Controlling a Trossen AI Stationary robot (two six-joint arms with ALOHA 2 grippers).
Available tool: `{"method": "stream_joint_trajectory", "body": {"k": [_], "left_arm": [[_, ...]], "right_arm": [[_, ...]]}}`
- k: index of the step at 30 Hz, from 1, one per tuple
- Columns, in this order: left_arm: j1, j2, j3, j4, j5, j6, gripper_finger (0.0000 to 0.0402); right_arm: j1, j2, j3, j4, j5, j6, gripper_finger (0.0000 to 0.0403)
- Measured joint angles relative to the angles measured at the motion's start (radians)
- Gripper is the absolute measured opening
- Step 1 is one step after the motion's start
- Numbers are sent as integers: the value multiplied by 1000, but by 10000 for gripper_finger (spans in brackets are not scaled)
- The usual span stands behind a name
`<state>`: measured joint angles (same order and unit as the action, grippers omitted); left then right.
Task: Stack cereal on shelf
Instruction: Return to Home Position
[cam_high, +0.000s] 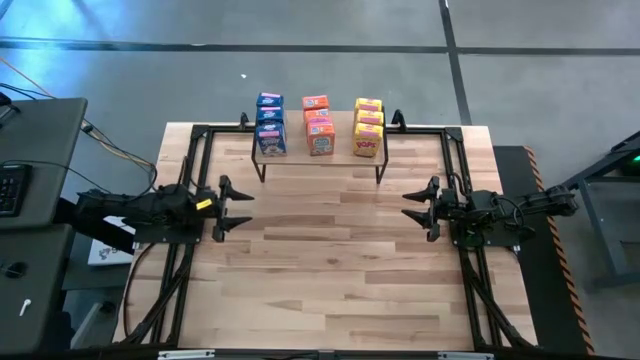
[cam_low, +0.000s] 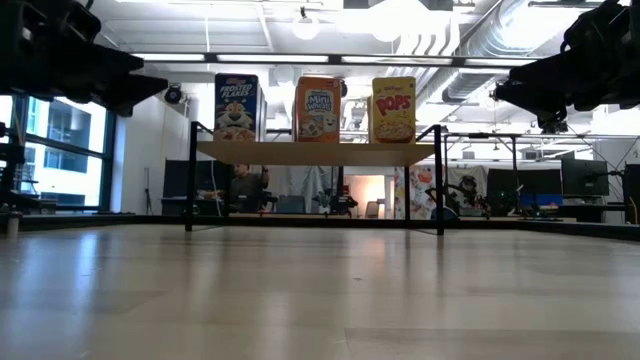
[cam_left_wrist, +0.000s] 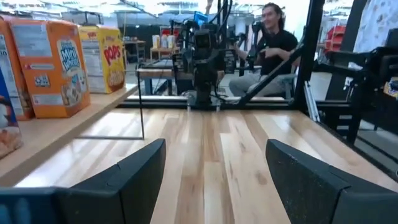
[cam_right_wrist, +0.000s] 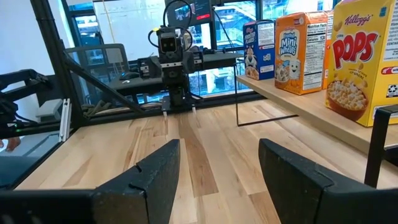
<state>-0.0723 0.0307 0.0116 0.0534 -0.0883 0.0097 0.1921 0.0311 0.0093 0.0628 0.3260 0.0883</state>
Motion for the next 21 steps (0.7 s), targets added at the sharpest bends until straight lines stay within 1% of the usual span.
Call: {"method": "stream_joint_trajectory", "body": {"k": [3, 21], "left_arm": [[0, 1, 0, -34, 0, 0, 269], [0, 4, 0, -33, 0, 2, 269]], "right_arm": [[0, 0, 0, 0, 0, 0, 211], [0, 0, 0, 0, 0, 0, 211]]}}
